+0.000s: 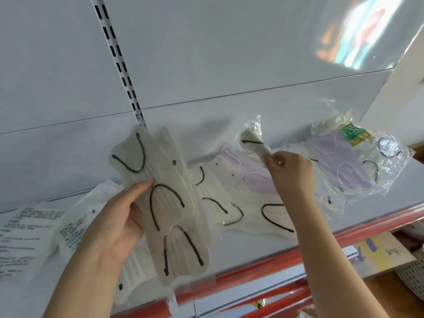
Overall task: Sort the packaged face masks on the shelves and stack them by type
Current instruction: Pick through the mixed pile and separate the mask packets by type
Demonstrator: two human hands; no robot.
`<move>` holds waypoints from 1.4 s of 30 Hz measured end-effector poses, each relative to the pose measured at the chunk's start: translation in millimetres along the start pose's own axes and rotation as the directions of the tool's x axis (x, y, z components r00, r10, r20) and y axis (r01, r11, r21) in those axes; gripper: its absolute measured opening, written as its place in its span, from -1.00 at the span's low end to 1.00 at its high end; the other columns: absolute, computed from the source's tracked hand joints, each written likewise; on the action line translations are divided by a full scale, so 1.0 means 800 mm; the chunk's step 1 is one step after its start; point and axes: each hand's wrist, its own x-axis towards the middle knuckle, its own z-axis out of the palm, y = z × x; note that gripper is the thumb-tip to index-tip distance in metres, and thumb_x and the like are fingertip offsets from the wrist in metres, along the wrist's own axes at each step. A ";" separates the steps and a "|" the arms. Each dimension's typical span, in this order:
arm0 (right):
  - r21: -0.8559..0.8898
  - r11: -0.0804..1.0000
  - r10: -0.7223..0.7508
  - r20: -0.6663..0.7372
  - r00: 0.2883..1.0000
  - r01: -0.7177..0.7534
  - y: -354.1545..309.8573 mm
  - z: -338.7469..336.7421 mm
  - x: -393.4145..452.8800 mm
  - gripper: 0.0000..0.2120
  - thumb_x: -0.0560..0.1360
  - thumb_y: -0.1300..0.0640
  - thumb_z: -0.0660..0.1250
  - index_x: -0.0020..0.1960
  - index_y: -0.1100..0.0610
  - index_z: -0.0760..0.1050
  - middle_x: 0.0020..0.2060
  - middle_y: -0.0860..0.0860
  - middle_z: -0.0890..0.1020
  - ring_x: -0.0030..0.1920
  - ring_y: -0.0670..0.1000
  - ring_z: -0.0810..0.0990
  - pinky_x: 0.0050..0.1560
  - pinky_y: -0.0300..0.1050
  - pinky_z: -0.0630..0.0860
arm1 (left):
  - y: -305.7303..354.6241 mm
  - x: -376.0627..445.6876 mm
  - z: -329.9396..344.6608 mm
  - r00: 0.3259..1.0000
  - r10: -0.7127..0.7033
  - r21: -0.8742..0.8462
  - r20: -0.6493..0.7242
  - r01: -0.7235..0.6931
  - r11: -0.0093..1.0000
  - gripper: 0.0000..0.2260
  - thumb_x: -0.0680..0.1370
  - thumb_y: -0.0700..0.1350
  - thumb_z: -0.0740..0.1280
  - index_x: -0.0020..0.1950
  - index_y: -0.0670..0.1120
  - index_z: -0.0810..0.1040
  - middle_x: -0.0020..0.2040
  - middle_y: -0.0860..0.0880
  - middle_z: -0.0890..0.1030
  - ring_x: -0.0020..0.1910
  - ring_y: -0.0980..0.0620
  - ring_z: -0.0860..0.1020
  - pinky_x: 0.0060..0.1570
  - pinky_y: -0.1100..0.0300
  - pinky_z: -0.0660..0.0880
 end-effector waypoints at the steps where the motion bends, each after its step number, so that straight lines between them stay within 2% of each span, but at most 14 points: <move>1: 0.044 0.999 -0.014 -0.014 1.000 0.015 -0.019 -0.004 -0.016 -0.68 0.55 -0.13 0.29 -0.22 0.07 0.58 -0.35 0.01 0.61 -0.31 0.09 0.52 -0.43 -0.16 0.29 | -0.003 -0.002 0.005 0.999 0.000 -0.049 0.033 0.002 0.999 -0.67 0.52 -0.10 0.35 0.27 -0.10 0.63 0.13 -0.08 0.72 0.02 0.01 0.72 -0.09 0.09 0.68; 4: 0.147 0.976 -0.188 0.195 0.963 0.161 -0.083 -0.002 -0.070 -0.72 0.60 -0.10 0.26 -0.07 0.08 0.60 -0.17 -0.03 0.63 -0.21 0.05 0.58 -0.30 -0.12 0.43 | -0.021 -0.013 0.029 0.987 -0.004 -0.086 0.159 0.018 0.996 -0.70 0.56 -0.04 0.27 0.17 -0.08 0.70 0.03 -0.06 0.73 -0.02 0.00 0.72 -0.17 0.14 0.66; 6: 0.150 0.950 -0.311 0.488 0.816 0.273 -0.113 -0.007 -0.096 -0.78 0.65 0.11 0.21 0.20 0.14 0.55 0.13 0.05 0.60 0.09 0.07 0.59 0.05 -0.06 0.50 | -0.031 -0.014 0.041 0.981 -0.013 -0.066 0.192 0.026 0.998 -0.68 0.58 -0.01 0.23 0.12 -0.09 0.74 0.09 -0.11 0.72 0.06 -0.04 0.71 -0.08 0.12 0.66; 8: 0.293 0.890 -0.454 0.633 0.627 0.349 -0.115 -0.018 -0.101 -0.64 0.62 0.33 0.16 0.41 0.24 0.38 0.33 0.07 0.48 0.31 -0.02 0.43 0.28 -0.25 0.36 | -0.032 -0.011 0.042 0.992 0.027 -0.057 0.124 -0.020 0.998 -0.68 0.60 -0.02 0.25 0.18 -0.13 0.72 0.21 -0.16 0.68 0.18 -0.07 0.67 0.01 0.09 0.65; 11: 0.459 0.833 -0.553 0.713 0.431 0.310 -0.106 -0.033 -0.090 -0.60 0.52 0.46 0.11 0.12 0.05 0.53 -0.04 -0.33 0.39 -0.12 -0.37 0.38 -0.04 -0.62 0.29 | -0.027 -0.007 0.032 0.991 0.135 0.007 0.025 -0.135 0.991 -0.62 0.59 -0.03 0.28 0.37 -0.13 0.58 0.26 -0.12 0.66 0.26 -0.07 0.63 0.18 0.00 0.62; 13: 0.424 0.783 -0.597 0.718 0.358 0.456 -0.100 -0.024 -0.083 -0.53 0.47 0.44 0.13 -0.26 -0.16 0.31 -0.27 -0.31 0.35 -0.23 -0.24 0.41 -0.16 -0.48 0.32 | -0.026 -0.012 0.031 0.984 0.179 0.072 0.022 -0.180 0.981 -0.62 0.60 -0.04 0.27 0.40 -0.09 0.54 0.25 -0.08 0.67 0.24 -0.02 0.64 0.17 0.06 0.60; 16: 0.341 0.628 -0.673 0.689 0.269 0.700 -0.085 -0.006 -0.080 -0.74 0.47 0.34 0.18 -0.24 0.00 0.32 -0.20 -0.19 0.39 -0.03 -0.08 0.32 0.05 -0.22 0.34 | -0.027 -0.019 0.038 0.986 0.165 0.129 -0.010 -0.162 0.978 -0.67 0.60 -0.06 0.30 0.35 -0.07 0.57 0.19 -0.03 0.70 0.17 0.04 0.67 0.08 0.14 0.64; 18: 0.420 0.629 -0.734 0.599 0.320 0.655 -0.079 0.001 -0.070 -0.78 0.48 0.33 0.19 -0.05 0.10 0.56 0.04 -0.09 0.56 0.16 0.00 0.43 0.22 -0.07 0.43 | -0.028 -0.018 0.037 0.986 0.149 0.135 -0.070 -0.139 0.981 -0.70 0.60 -0.05 0.32 0.31 -0.05 0.60 0.16 -0.01 0.72 0.14 0.05 0.68 0.08 0.09 0.62; 21: 0.279 0.846 -0.533 0.387 0.753 0.455 -0.050 0.021 0.002 -0.65 0.52 0.32 0.21 0.16 0.04 0.62 0.20 -0.01 0.61 0.17 0.06 0.59 0.20 -0.02 0.51 | -0.025 -0.012 0.028 0.964 0.165 0.113 -0.207 -0.144 0.983 -0.72 0.60 -0.06 0.35 0.30 -0.07 0.61 0.13 -0.02 0.73 0.13 0.03 0.69 0.09 0.07 0.54; 23: -0.062 0.936 -0.294 0.403 0.867 0.346 -0.019 0.034 0.068 -0.71 0.54 0.16 0.29 0.25 0.11 0.52 0.20 0.11 0.58 0.18 0.18 0.58 0.15 0.05 0.52 | -0.024 -0.009 0.023 0.942 0.191 0.127 -0.277 -0.161 0.979 -0.71 0.59 -0.06 0.37 0.30 -0.07 0.61 0.12 -0.02 0.73 0.12 0.02 0.69 0.06 0.07 0.55; 26: -0.332 0.891 -0.057 0.594 0.803 0.309 0.012 0.044 0.110 -0.56 0.48 -0.04 0.44 0.21 0.22 0.49 0.11 0.16 0.62 0.12 0.19 0.58 0.06 0.01 0.54 | -0.029 -0.005 0.023 0.934 0.196 0.140 -0.299 -0.160 0.977 -0.72 0.60 -0.08 0.37 0.30 -0.07 0.61 0.10 -0.02 0.73 0.09 0.03 0.70 0.02 0.08 0.56; 30: -0.065 0.963 -0.145 0.697 0.703 0.262 0.012 0.045 0.107 -0.83 0.40 0.05 0.51 -0.14 0.12 0.59 -0.31 -0.03 0.58 -0.26 0.02 0.53 -0.34 -0.18 0.39 | -0.039 -0.002 0.033 0.946 0.225 0.222 -0.232 -0.173 0.960 -0.73 0.61 -0.14 0.36 0.31 -0.05 0.60 0.12 0.00 0.73 0.11 0.05 0.69 0.06 0.10 0.55; 36: 0.340 0.941 -0.188 0.500 0.845 0.008 0.020 0.002 0.118 -0.65 0.41 -0.07 0.52 -0.32 0.09 0.45 -0.47 -0.09 0.42 -0.46 -0.09 0.36 -0.43 -0.23 0.30 | -0.045 0.002 0.035 0.936 0.289 0.307 -0.200 -0.220 0.926 -0.33 0.44 -0.18 0.48 0.51 0.06 0.33 0.26 -0.07 0.65 0.17 -0.04 0.66 0.13 -0.03 0.59; 42: 0.560 0.826 -0.108 0.267 0.958 -0.063 0.007 -0.038 0.110 -0.91 0.52 0.05 0.39 -0.07 0.06 0.55 -0.25 0.05 0.68 -0.29 0.03 0.60 -0.22 -0.05 0.53 | -0.035 -0.003 0.036 0.942 0.277 0.157 -0.189 -0.250 0.955 -0.45 0.47 -0.18 0.45 0.44 -0.10 0.42 0.18 -0.09 0.69 0.13 -0.05 0.68 -0.13 0.16 0.67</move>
